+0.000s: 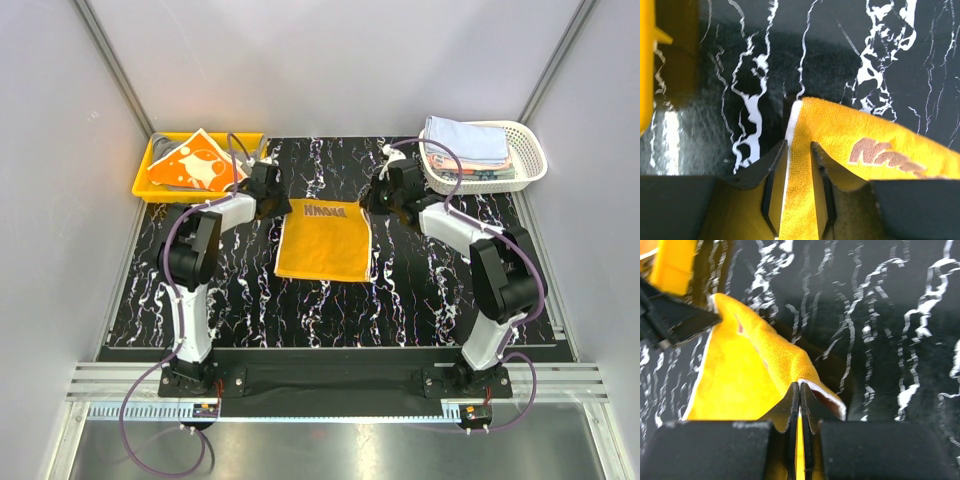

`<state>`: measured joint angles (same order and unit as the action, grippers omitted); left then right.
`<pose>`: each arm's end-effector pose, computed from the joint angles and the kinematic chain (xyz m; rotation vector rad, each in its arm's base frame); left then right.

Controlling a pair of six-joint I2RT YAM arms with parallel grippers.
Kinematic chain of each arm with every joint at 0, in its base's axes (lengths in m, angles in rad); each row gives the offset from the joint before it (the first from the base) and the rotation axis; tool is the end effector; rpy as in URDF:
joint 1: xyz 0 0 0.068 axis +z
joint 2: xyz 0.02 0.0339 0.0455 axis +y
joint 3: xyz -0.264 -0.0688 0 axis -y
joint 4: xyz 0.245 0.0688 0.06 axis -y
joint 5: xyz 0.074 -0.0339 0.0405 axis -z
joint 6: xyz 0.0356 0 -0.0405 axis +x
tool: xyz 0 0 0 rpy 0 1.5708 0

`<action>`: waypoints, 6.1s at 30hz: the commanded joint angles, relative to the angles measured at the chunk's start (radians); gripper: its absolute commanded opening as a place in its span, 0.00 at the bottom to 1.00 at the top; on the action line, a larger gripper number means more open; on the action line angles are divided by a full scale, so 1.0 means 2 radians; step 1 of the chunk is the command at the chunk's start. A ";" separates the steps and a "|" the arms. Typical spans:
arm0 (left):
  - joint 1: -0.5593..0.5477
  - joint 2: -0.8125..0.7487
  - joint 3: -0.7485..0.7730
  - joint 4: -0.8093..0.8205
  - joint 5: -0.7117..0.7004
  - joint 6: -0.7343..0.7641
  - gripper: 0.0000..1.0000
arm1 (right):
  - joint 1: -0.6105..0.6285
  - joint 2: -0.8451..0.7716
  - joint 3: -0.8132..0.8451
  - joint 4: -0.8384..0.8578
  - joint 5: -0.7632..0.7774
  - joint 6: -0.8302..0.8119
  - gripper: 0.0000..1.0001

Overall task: Fold and stack the towels
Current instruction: Fold the towel

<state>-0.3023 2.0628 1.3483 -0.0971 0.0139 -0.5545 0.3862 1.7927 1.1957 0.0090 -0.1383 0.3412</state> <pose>0.4242 -0.1328 0.1515 -0.2982 2.4057 -0.4171 0.3737 0.1572 0.2223 -0.1314 2.2040 0.5629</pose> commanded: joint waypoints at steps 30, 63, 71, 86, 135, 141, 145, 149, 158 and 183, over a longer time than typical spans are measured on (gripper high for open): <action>0.003 -0.052 -0.011 -0.011 0.050 -0.209 0.59 | 0.042 -0.093 -0.127 0.098 -0.014 0.007 0.04; 0.013 0.002 0.031 -0.013 0.031 -0.247 0.55 | 0.045 -0.094 -0.156 0.103 -0.011 -0.002 0.04; 0.016 -0.001 0.034 -0.014 0.036 -0.248 0.46 | 0.045 -0.093 -0.161 0.107 -0.007 -0.003 0.04; 0.022 -0.037 -0.001 -0.005 0.046 -0.237 0.28 | 0.044 -0.097 -0.169 0.105 0.015 -0.009 0.04; -0.034 -0.309 -0.311 0.070 0.032 -0.208 0.00 | 0.045 -0.276 -0.296 0.031 0.009 0.071 0.02; -0.036 -0.335 -0.324 0.066 0.022 -0.214 0.00 | 0.047 -0.283 -0.299 0.031 0.006 0.075 0.02; -0.036 -0.327 -0.301 0.060 0.017 -0.224 0.00 | 0.047 -0.280 -0.286 0.022 0.018 0.072 0.02; -0.029 -0.281 -0.240 0.050 0.015 -0.221 0.00 | 0.046 -0.260 -0.220 -0.036 0.062 0.063 0.03; -0.019 -0.225 -0.136 0.018 0.016 -0.221 0.00 | 0.039 -0.216 -0.145 -0.067 0.075 0.043 0.02; -0.032 -0.336 -0.349 0.082 0.024 -0.232 0.00 | 0.048 -0.269 -0.306 0.013 -0.007 0.109 0.01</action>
<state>-0.3676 1.4357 0.6624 0.0231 0.1017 -1.0283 0.4763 1.2987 0.5861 0.0147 -0.1513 0.5495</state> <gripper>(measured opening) 0.027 0.014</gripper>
